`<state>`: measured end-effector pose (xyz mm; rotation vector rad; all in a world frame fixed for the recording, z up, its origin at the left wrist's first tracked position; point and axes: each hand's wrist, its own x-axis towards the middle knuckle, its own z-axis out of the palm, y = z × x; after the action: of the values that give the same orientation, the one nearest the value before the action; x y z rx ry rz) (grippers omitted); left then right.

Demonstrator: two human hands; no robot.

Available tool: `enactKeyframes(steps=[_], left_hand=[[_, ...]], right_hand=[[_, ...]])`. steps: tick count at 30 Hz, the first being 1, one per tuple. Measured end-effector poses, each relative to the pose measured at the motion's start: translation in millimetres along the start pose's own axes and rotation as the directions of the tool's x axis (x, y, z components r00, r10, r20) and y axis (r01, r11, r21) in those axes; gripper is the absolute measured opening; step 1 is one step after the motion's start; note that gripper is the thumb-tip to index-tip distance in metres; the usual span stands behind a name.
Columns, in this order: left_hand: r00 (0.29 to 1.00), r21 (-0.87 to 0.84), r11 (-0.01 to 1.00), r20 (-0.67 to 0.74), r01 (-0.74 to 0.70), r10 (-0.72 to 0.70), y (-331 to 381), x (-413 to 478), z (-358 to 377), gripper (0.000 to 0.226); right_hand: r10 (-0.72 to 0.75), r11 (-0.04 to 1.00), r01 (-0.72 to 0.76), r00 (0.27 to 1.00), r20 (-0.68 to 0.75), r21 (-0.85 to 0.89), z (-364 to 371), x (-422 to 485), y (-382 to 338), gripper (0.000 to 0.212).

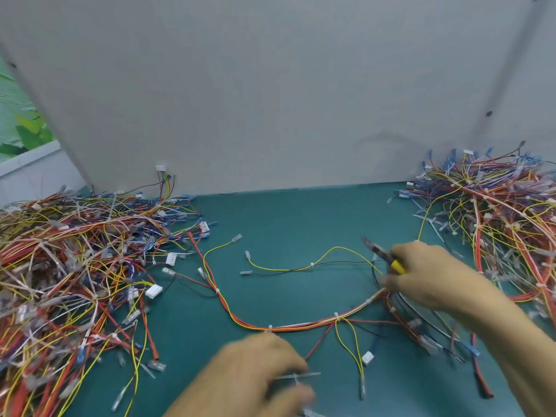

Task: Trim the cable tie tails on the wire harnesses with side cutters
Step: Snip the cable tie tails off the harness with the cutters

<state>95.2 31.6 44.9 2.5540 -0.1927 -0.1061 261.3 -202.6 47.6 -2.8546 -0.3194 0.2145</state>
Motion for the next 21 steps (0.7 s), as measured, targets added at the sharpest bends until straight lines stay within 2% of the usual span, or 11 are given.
enactKeyframes(steps=[2,5,9,11,13,17,19,21], left_hand=[[0.967,0.053,0.986,-0.210,0.156,-0.142,-17,7,-7,0.019],[0.837,0.159,0.878,-0.415,0.451,-0.355,-53,24,-22,0.029],[0.760,0.211,0.749,-0.375,0.628,-0.532,-79,53,-26,0.047],[0.737,0.195,0.722,-0.334,0.664,-0.587,-83,62,-20,0.048],[0.716,0.162,0.711,-0.335,0.684,-0.612,-85,68,-14,0.039],[0.707,0.079,0.740,-0.377,0.668,-0.598,-87,69,-11,0.024],[0.714,-0.013,0.790,-0.420,0.613,-0.561,-88,68,-13,0.023],[0.720,-0.230,0.855,-0.464,0.465,-0.516,-87,66,-19,0.020]], right_hand=[[0.026,0.999,-0.026,0.999,0.029,0.020,-11,2,13,0.019],[0.061,0.998,-0.059,0.995,0.079,-0.026,-16,4,30,0.016],[0.035,0.998,-0.030,0.994,0.103,-0.048,-6,9,30,0.012],[-0.025,0.997,0.031,0.996,0.083,-0.072,3,12,26,0.012],[-0.062,0.992,0.066,0.997,0.039,-0.105,10,14,24,0.009],[-0.022,0.990,0.024,1.000,0.010,-0.139,14,13,25,0.009],[-0.031,0.988,0.032,0.999,0.010,-0.151,13,12,26,0.009],[-0.050,0.989,0.045,0.998,-0.033,-0.142,9,11,25,0.008]])
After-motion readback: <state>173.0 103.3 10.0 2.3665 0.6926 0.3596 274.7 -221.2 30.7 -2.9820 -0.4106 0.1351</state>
